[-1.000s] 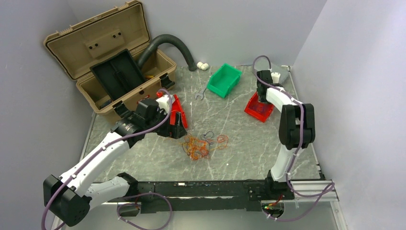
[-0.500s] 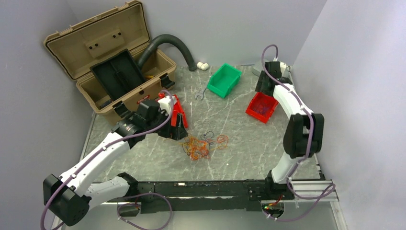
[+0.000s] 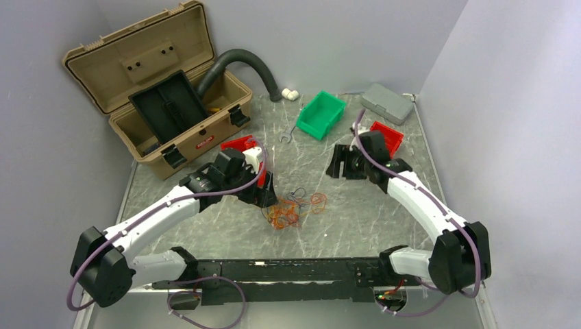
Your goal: Untangle the cables
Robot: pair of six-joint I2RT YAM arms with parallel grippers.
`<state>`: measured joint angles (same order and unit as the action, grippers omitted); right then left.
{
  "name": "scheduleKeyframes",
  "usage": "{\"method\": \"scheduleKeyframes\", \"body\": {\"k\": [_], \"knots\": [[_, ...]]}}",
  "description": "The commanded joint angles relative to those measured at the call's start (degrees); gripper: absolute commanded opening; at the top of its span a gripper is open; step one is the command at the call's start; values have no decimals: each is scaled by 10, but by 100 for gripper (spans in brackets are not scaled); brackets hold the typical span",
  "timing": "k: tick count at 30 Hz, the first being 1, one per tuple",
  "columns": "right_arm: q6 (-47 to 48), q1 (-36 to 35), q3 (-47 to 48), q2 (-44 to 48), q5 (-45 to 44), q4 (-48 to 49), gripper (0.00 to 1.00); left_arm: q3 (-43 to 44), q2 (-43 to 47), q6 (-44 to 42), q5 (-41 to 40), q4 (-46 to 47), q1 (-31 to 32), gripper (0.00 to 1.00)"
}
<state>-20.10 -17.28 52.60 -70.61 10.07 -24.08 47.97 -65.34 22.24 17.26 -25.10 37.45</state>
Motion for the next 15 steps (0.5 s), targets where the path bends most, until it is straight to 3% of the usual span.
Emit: {"method": "scheduleKeyframes", "body": {"k": [1,6,12,15], "knots": [[-36,-33,-65,18,53,37,71,-11,-14,8,-8,48,7,89],[-48,-66,-102,-5,5,51,69,-41,-18,32,-25,94,9,85],[-60,-97,-89,-64,-50,52,68,-53,-26,48,-36,113,13,82],[-73,-125,-65,-99,-117,31,67,-56,-14,49,-51,109,14,81]]}}
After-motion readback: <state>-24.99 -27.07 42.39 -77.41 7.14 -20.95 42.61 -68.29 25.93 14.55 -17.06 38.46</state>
